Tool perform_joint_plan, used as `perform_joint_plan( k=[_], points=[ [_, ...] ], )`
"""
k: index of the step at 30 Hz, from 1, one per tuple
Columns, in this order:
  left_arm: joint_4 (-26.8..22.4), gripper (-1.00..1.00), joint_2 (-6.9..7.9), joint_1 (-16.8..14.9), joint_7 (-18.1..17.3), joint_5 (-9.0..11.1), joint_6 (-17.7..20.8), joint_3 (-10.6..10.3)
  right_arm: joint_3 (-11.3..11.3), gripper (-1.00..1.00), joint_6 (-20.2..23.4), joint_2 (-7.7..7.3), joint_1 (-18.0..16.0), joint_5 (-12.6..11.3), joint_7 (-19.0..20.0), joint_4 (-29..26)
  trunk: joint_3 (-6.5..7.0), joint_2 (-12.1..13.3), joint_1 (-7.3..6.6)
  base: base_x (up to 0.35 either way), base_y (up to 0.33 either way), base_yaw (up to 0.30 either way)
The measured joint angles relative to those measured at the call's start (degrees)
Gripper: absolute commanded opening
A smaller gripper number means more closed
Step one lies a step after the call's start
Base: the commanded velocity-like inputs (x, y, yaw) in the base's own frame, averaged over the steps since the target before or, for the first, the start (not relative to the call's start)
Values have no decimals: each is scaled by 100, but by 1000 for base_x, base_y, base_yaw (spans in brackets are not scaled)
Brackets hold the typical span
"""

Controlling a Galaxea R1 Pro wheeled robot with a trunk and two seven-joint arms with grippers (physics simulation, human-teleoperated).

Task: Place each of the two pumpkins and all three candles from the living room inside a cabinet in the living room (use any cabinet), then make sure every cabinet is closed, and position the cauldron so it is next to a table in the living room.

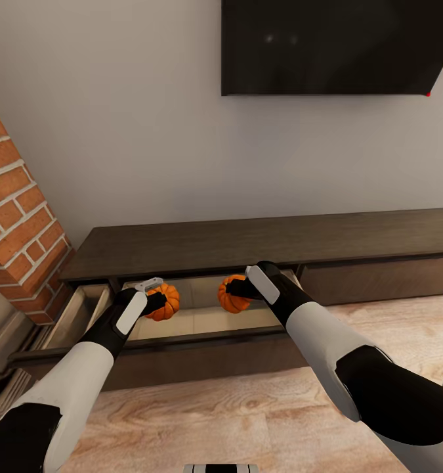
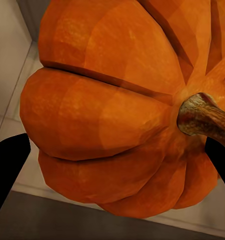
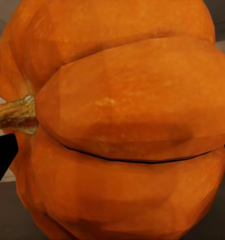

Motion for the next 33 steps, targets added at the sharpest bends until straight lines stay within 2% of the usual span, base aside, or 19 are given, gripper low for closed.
perform_joint_plan(
  k=[4,8,19,33],
  points=[
    [-3,-100,-4,-7,1,0,3,-3,0,-100,2,0,0,-2,3,0,0,0,0,0,0,0],
    [-3,-100,0,-7,-1,1,13,-4,1,-100,1,0,1,-16,-4,1,-72,-152,85,0,0,0],
    [-3,-100,0,-7,2,3,13,-5,1,-100,-2,0,1,-14,-5,-3,-316,-168,114,0,0,0],
    [-4,-100,-1,-8,8,1,19,-9,0,-100,0,0,1,-6,-1,-10,-316,-169,113,54,0,0]
  ],
)
